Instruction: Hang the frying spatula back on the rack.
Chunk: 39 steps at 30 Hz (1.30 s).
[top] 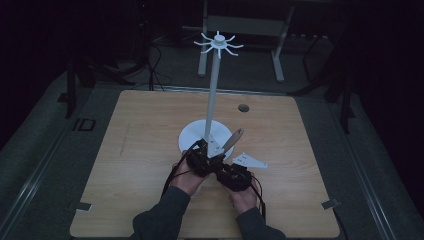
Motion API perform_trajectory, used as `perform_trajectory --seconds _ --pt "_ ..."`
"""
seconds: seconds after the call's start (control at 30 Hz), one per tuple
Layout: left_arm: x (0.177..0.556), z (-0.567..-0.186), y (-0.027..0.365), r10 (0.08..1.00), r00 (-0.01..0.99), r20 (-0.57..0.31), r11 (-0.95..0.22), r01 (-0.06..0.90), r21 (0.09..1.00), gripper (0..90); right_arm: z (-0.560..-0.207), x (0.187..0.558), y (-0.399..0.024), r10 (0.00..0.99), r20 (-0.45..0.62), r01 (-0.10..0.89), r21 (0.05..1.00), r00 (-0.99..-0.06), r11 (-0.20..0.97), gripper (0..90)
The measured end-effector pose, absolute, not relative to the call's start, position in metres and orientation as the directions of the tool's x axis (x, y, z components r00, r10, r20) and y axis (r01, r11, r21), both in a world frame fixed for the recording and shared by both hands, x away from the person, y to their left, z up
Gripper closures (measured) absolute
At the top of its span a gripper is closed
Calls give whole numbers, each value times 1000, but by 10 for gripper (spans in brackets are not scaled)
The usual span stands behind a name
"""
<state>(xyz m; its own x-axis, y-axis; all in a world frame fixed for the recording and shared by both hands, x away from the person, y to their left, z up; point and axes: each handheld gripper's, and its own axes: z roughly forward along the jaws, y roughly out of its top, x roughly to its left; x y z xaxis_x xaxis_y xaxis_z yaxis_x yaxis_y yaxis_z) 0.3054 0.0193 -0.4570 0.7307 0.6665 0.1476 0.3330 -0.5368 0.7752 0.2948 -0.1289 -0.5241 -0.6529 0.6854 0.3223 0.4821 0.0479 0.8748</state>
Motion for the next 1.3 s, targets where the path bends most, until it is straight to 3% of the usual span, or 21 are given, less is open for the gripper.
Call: perform_trajectory --seconds 0.5,0.93,1.3 --pt "304 -453 24 693 702 161 -521 334 786 747 -523 292 -133 685 272 462 880 -676 107 654" --pt "300 -439 39 755 644 125 -424 334 842 746 -523 286 -157 707 228 453 880 -670 146 568" --pt "297 -427 49 795 597 111 -361 319 876 746 -527 277 -186 775 99 424 876 -624 230 524"
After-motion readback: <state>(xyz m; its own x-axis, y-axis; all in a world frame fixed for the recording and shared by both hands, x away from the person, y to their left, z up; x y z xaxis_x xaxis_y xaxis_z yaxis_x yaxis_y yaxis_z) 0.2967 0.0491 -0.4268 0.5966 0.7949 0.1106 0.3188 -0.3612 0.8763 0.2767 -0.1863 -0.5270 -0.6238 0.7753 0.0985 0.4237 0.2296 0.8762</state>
